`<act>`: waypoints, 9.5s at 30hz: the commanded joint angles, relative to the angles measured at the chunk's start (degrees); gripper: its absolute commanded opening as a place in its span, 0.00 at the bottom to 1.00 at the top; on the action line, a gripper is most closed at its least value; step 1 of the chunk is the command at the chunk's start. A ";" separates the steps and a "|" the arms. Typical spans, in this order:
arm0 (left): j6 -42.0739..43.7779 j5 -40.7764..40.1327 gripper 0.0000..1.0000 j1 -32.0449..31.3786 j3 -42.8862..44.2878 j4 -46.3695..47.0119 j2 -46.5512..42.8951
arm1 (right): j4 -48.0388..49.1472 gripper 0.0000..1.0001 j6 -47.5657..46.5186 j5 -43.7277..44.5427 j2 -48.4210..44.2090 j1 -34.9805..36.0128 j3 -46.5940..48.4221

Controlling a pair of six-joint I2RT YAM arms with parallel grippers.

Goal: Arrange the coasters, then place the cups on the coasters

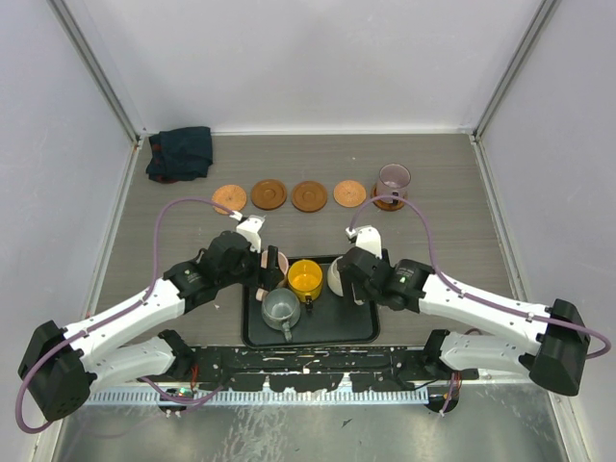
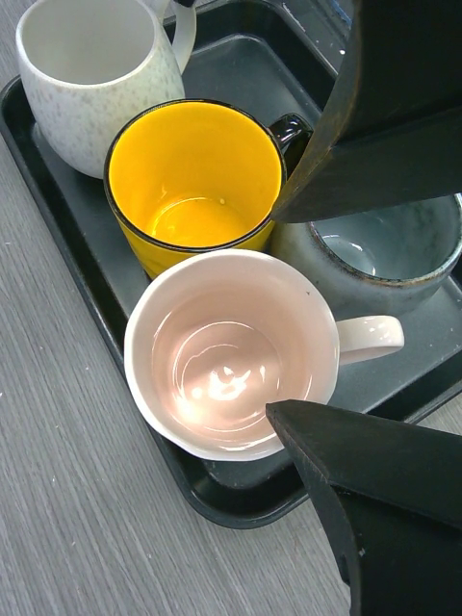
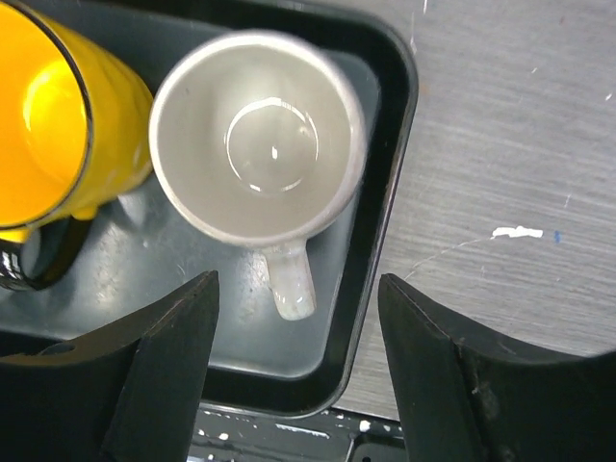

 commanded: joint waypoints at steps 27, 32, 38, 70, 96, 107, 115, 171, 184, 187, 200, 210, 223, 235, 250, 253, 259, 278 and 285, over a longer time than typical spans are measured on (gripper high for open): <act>-0.08 -1.14 0.76 0.29 0.35 1.01 -1.16 | 10.88 0.54 -3.58 -0.91 11.42 0.42 -4.77; -0.17 -1.12 0.76 0.32 0.40 1.00 -1.04 | 11.24 0.48 -3.30 -0.43 11.61 0.40 -4.82; -0.26 -1.08 0.76 0.29 0.31 1.08 -1.03 | 11.27 0.44 -2.69 -0.22 12.58 0.45 -5.16; 0.00 -2.44 0.76 0.37 0.31 0.78 -2.82 | 12.77 0.01 -6.47 3.20 8.80 -0.55 -1.11; 0.23 -3.48 0.76 0.36 0.94 3.06 -0.95 | 36.77 0.01 -24.26 -0.47 15.15 -19.99 9.10; 0.92 -4.20 0.76 0.35 2.08 3.79 1.19 | 42.37 0.01 -27.19 -6.21 26.03 -27.93 16.03; 1.02 -4.55 0.77 0.29 2.37 4.00 2.25 | 42.64 0.01 -28.13 -8.35 33.19 -30.81 21.49; 1.86 -5.40 0.79 0.99 0.92 3.71 2.33 | 44.82 0.01 -28.19 -7.65 45.93 -33.25 26.21; 1.78 -5.31 0.79 1.07 0.80 3.84 2.14 | 43.78 0.11 -26.76 -6.96 44.90 -32.73 22.51; 1.72 -5.25 0.79 1.00 0.79 3.80 1.98 | 43.51 0.11 -26.75 -6.46 44.54 -32.50 22.31; 1.42 -5.35 0.79 1.04 0.27 3.53 1.01 | 41.99 0.04 -25.40 -4.11 41.54 -31.34 20.38; 1.16 -5.24 0.79 1.04 0.09 3.80 1.27 | 40.94 0.22 -25.52 -4.87 41.19 -31.15 20.85; 1.20 -5.34 0.79 1.03 0.26 3.13 1.04 | 40.42 0.18 -24.65 -6.92 44.16 -31.16 23.09; 1.59 -5.62 0.79 1.01 0.52 3.02 1.26 | 40.31 0.16 -24.36 -8.05 47.60 -31.17 25.11; 1.64 -5.24 0.78 1.02 0.35 3.03 1.80 | 39.73 0.48 -23.27 -6.46 45.60 -30.94 23.63; 1.51 -5.39 0.78 1.07 0.19 3.01 1.53 | 39.72 0.49 -23.21 -6.62 45.49 -30.78 23.69; 1.49 -5.62 0.78 1.01 -0.08 2.80 0.92 | 39.52 0.49 -23.24 -6.58 45.20 -30.16 23.46; 0.97 -5.34 0.78 0.99 0.17 2.59 0.31 | 34.00 0.82 -21.09 2.21 28.13 -26.87 16.95; 1.45 -5.98 0.79 1.02 0.59 2.01 0.07 | 28.79 0.92 -18.15 1.52 17.63 -25.98 14.97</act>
